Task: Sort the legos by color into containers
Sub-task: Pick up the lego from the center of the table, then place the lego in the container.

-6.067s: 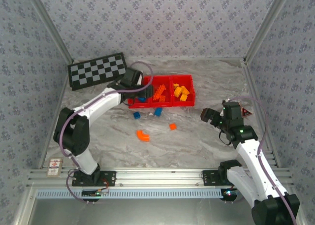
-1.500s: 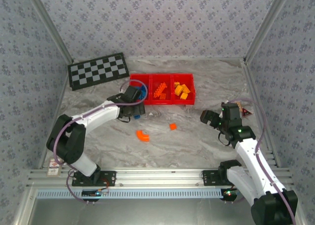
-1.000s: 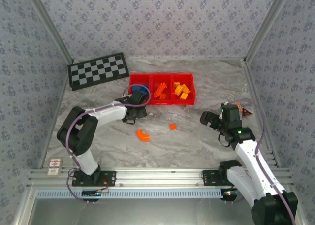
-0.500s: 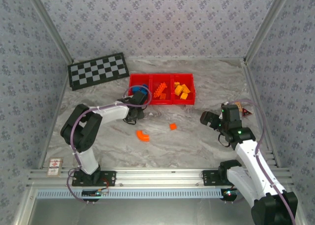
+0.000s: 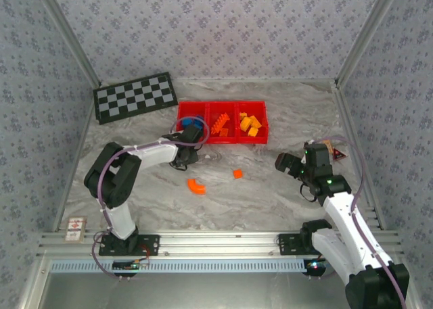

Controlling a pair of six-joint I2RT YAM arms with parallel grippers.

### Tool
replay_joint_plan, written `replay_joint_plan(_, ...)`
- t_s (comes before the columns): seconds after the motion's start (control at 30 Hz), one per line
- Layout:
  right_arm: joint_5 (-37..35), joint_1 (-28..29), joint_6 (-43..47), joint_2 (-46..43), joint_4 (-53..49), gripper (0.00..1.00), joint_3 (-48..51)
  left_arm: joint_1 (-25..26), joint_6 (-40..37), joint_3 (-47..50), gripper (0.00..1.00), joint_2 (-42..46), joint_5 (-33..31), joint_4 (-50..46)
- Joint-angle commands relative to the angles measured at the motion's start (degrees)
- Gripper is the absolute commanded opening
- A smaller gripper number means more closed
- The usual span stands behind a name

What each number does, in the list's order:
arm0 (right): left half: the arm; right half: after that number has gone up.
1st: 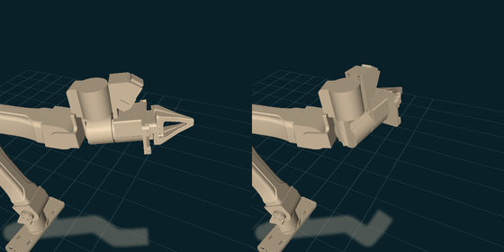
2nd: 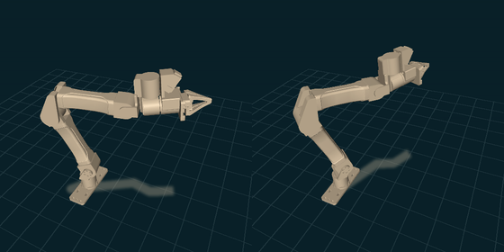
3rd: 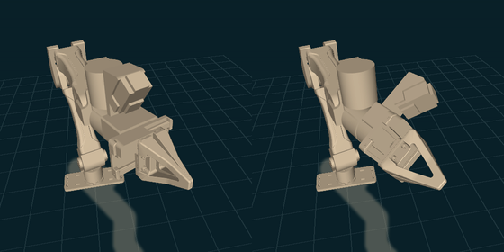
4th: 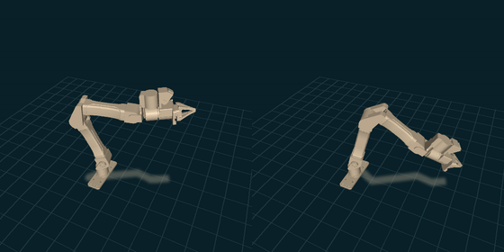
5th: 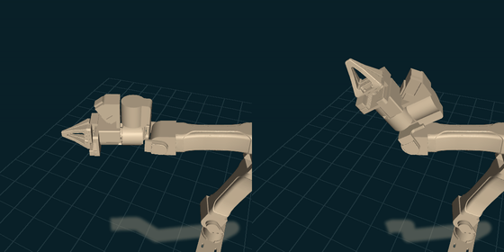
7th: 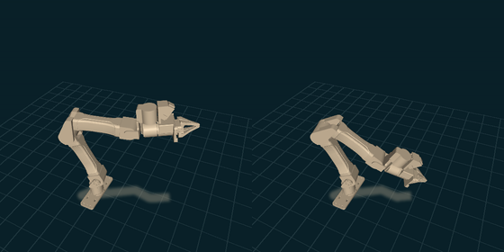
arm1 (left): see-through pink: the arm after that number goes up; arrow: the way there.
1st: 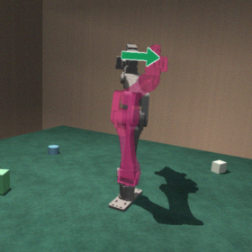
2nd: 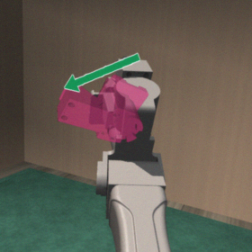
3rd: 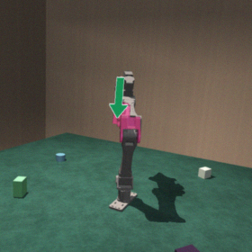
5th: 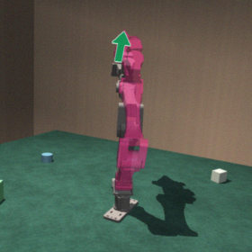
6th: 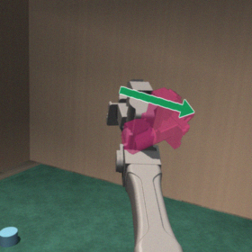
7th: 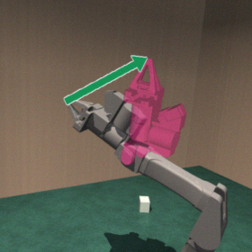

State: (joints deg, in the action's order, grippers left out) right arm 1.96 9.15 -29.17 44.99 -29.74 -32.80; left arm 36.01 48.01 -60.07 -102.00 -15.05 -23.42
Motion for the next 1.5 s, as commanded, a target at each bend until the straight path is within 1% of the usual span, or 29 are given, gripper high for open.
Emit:
replay_joint_plan(0.0, -0.8, 0.1, -0.2, -0.7, -0.6, 1.0, 0.6, -0.4, -3.6, -3.0, 0.33, 3.2, -0.5, -0.6)
replay_joint_plan(0.13, -0.6, 0.0, -0.2, -0.3, -0.5, 1.0, 0.5, -0.8, -8.6, -8.0, 0.33, 3.9, -0.5, -3.4)
replay_joint_plan(0.27, -0.7, 0.0, -0.4, -0.6, -0.7, 1.0, 0.5, -2.5, -13.4, -14.7, 0.33, 2.8, -1.1, -6.2)
replay_joint_plan(0.43, -1.0, 0.0, -0.3, -1.3, -1.9, 1.0, 0.6, -5.4, -17.5, -24.4, 0.33, -1.7, -0.6, -9.3)
replay_joint_plan(0.53, -0.8, -0.1, -0.3, -2.0, -3.1, 1.0, 0.5, -6.6, -19.5, -29.0, 0.34, -5.5, 0.6, -9.0)
replay_joint_plan(0.67, -0.5, -0.3, 0.3, -2.6, -4.0, 1.0, 0.5, -7.4, -21.3, -34.9, 0.34, -11.7, 2.2, -9.4)
replay_joint_plan(0.77, -0.4, -0.4, 0.6, -2.7, -4.4, 1.0, 0.2, -7.7, -22.5, -39.0, 0.34, -15.8, 2.3, -9.6)
replay_joint_plan(0.9, -0.8, -0.7, 1.1, -2.8, -5.1, 1.0, 0.0, -8.5, -22.5, -43.7, 0.34, -20.6, 3.3, -10.3)
replay_joint_plan(1.07, -1.0, -0.8, 1.1, -3.3, -6.1, 1.0, 0.0, -8.9, -23.0, -46.7, 0.34, -22.9, 3.5, -9.9)
replay_joint_plan(1.17, -1.1, -0.9, 1.2, -3.2, -5.9, 1.0, 0.0, -9.1, -23.1, -47.8, 0.37, -23.6, 3.2, -9.8)
replay_joint_plan(1.23, -1.3, -0.9, 1.2, -3.2, -5.6, 1.0, 0.0, -9.2, -23.1, -48.2, 0.39, -23.8, 3.1, -9.8)
replay_joint_plan(1.37, -1.6, -0.9, 1.0, -3.2, -5.6, 1.0, -0.1, -9.5, -23.5, -48.5, 0.5, -23.9, 2.5, -9.5)
replay_joint_plan(1.4, -1.7, -1.1, 1.0, -3.2, -5.7, 1.0, -0.2, -9.5, -23.9, -48.7, 0.55, -23.9, 2.5, -9.6)
replay_joint_plan(1.47, -1.8, -1.0, 1.1, -3.2, -5.9, 1.0, -0.2, -9.5, -24.1, -49.1, 0.68, -23.8, 2.3, -10.2)
